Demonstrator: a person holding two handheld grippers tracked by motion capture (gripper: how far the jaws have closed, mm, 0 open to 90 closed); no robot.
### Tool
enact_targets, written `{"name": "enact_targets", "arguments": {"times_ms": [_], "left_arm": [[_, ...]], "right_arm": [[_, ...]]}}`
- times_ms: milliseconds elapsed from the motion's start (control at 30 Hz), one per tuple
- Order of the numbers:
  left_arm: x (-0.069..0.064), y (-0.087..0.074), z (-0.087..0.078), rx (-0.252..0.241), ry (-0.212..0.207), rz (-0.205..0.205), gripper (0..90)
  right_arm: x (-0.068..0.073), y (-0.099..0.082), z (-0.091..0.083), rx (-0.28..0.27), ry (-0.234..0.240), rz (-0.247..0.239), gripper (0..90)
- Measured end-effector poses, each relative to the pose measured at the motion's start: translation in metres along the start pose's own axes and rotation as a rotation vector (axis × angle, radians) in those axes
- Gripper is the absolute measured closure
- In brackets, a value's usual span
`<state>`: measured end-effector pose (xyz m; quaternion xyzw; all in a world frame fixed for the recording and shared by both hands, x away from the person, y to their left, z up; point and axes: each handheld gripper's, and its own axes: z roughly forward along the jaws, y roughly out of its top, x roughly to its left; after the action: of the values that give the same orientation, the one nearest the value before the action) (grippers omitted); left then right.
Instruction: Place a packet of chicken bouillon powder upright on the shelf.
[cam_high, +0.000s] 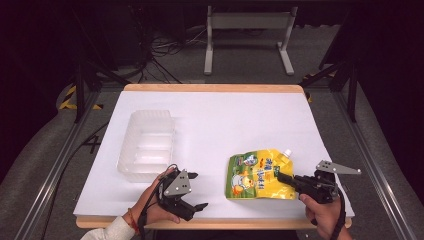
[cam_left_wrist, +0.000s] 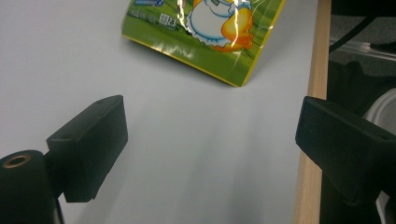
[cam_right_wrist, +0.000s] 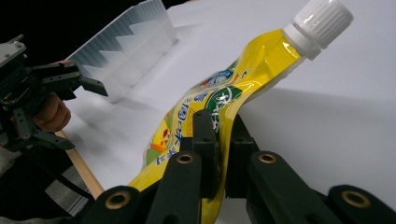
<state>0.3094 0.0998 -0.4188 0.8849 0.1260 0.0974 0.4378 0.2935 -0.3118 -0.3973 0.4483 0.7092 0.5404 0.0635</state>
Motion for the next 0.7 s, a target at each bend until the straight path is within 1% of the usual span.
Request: {"name": "enact_targets", "arguments": {"times_ms": [33, 67, 100, 133, 167, 200, 233, 267, 300, 333, 367, 400, 500, 533, 567, 600, 633, 667, 700], "left_arm": [[0.000, 0.001, -0.001, -0.007, 0.002, -0.003, 10.0], [0.001, 0.002, -0.002, -0.009, 0.004, 0.000, 10.0], [0.002, 0.004, -0.004, -0.015, 0.008, 0.004, 9.9], [0.004, 0.006, -0.006, -0.030, 0.013, -0.011, 10.0], [0.004, 0.006, -0.006, -0.030, 0.013, -0.011, 10.0], [0.006, 0.008, -0.010, -0.052, 0.018, -0.020, 10.0], [0.006, 0.008, -0.010, -0.052, 0.018, -0.020, 10.2], [0.008, 0.010, -0.013, -0.069, 0.024, -0.030, 10.3], [0.008, 0.010, -0.013, -0.069, 0.024, -0.030, 10.5], [0.009, 0.012, -0.015, -0.080, 0.030, -0.033, 10.5], [0.011, 0.015, -0.016, -0.083, 0.043, -0.027, 11.2], [0.012, 0.016, -0.017, -0.090, 0.049, -0.034, 11.9], [0.016, 0.020, -0.021, -0.107, 0.069, -0.046, 12.3], [0.018, 0.021, -0.023, -0.112, 0.083, -0.047, 12.7], [0.019, 0.022, -0.024, -0.119, 0.081, -0.054, 13.0], [0.019, 0.022, -0.024, -0.119, 0.081, -0.054, 13.1], [0.021, 0.023, -0.025, -0.126, 0.087, -0.063, 13.1], [0.022, 0.024, -0.025, -0.126, 0.097, -0.065, 13.9], [0.022, 0.025, -0.026, -0.127, 0.097, -0.065, 14.7]], "right_arm": [[0.009, 0.011, 0.003, -0.003, 0.016, -0.041, 87.9], [0.009, 0.011, 0.003, -0.003, 0.016, -0.041, 87.9], [0.020, 0.023, 0.007, 0.002, 0.022, -0.089, 88.6], [0.026, 0.029, 0.009, 0.008, 0.026, -0.119, 88.9], [0.026, 0.029, 0.009, 0.008, 0.026, -0.119, 88.9], [0.041, 0.042, 0.015, 0.029, 0.029, -0.192, 89.3], [0.047, 0.046, 0.016, 0.036, 0.031, -0.212, 89.5], [0.055, 0.052, 0.019, 0.053, 0.032, -0.256, 89.6], [0.055, 0.052, 0.019, 0.053, 0.032, -0.256, 89.6], [0.060, 0.055, 0.021, 0.063, 0.033, -0.279, 89.7], [0.070, 0.062, 0.024, 0.084, 0.034, -0.320, 90.0], [0.078, 0.067, 0.027, 0.101, 0.041, -0.356, 90.0], [0.093, 0.077, 0.033, 0.130, 0.054, -0.426, 90.0], [0.097, 0.080, 0.036, 0.141, 0.057, -0.453, 90.0], [0.103, 0.083, 0.039, 0.154, 0.057, -0.483, 90.0], [0.103, 0.083, 0.039, 0.154, 0.057, -0.483, 90.0], [0.106, 0.085, 0.041, 0.163, 0.063, -0.499, 90.0], [0.111, 0.088, 0.043, 0.171, 0.072, -0.527, 90.0], [0.114, 0.090, 0.045, 0.176, 0.074, -0.540, 90.0]]}}
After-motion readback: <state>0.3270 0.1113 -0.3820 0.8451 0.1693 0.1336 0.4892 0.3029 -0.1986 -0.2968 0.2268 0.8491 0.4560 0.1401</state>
